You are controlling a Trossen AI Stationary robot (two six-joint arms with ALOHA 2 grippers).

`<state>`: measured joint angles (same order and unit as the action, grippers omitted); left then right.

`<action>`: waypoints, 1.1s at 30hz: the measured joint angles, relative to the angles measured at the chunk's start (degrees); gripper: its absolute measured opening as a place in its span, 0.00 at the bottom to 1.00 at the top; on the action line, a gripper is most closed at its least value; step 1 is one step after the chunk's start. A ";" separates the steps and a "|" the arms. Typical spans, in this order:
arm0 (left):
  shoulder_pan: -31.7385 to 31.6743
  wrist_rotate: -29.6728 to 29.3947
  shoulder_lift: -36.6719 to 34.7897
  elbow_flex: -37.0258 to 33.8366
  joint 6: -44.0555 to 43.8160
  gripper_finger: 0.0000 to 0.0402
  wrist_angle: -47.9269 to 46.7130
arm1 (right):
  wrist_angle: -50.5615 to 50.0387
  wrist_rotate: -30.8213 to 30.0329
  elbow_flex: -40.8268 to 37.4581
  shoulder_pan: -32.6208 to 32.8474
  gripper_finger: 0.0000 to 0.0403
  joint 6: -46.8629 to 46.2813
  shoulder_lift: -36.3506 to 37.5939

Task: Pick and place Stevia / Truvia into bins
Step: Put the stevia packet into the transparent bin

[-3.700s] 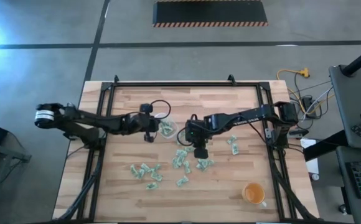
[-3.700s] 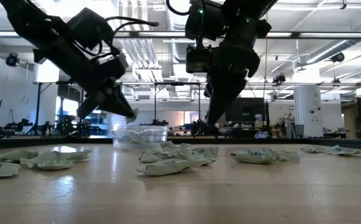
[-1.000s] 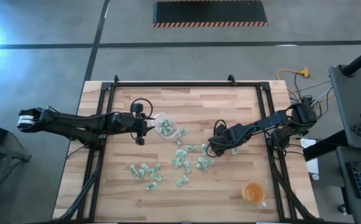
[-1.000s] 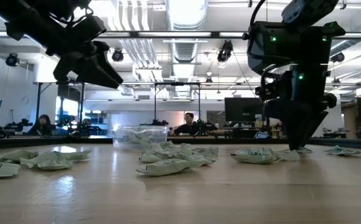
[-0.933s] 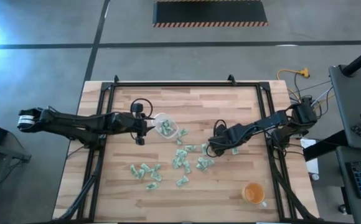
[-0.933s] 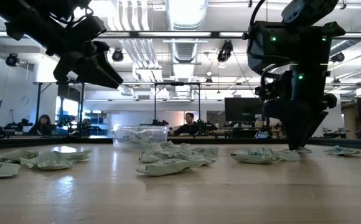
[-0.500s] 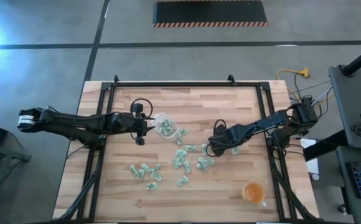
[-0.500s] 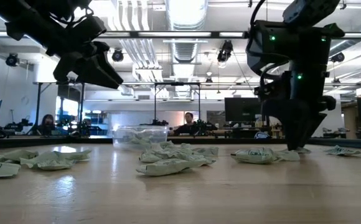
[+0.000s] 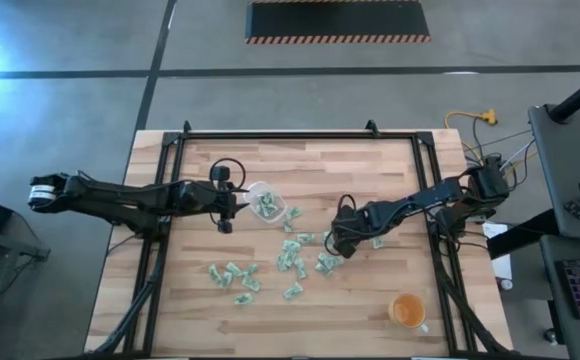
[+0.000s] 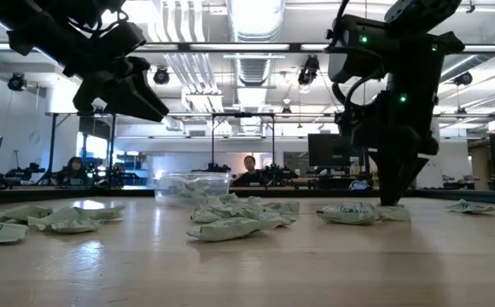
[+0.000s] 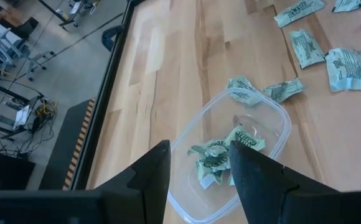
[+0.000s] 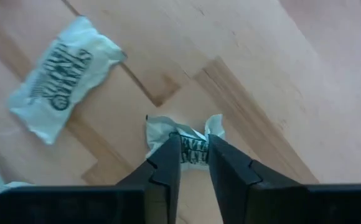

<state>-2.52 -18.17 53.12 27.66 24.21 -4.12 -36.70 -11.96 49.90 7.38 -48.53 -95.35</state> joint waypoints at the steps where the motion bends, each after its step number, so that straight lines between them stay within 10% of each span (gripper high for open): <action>1: 0.00 0.00 0.00 0.00 0.00 0.37 0.00 | 0.03 -0.03 0.33 0.00 0.15 0.64 0.00; 20: 0.00 0.00 0.11 0.00 -1.76 0.37 -2.11 | 11.30 -3.65 5.87 0.63 0.03 24.03 0.04; 33: 0.04 3.56 0.11 0.00 -14.02 0.37 -7.33 | 43.08 -6.24 6.21 0.24 0.03 59.95 -1.43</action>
<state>-2.49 -14.61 53.23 27.66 10.19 -11.45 6.38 -18.20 56.12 7.62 11.43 -96.78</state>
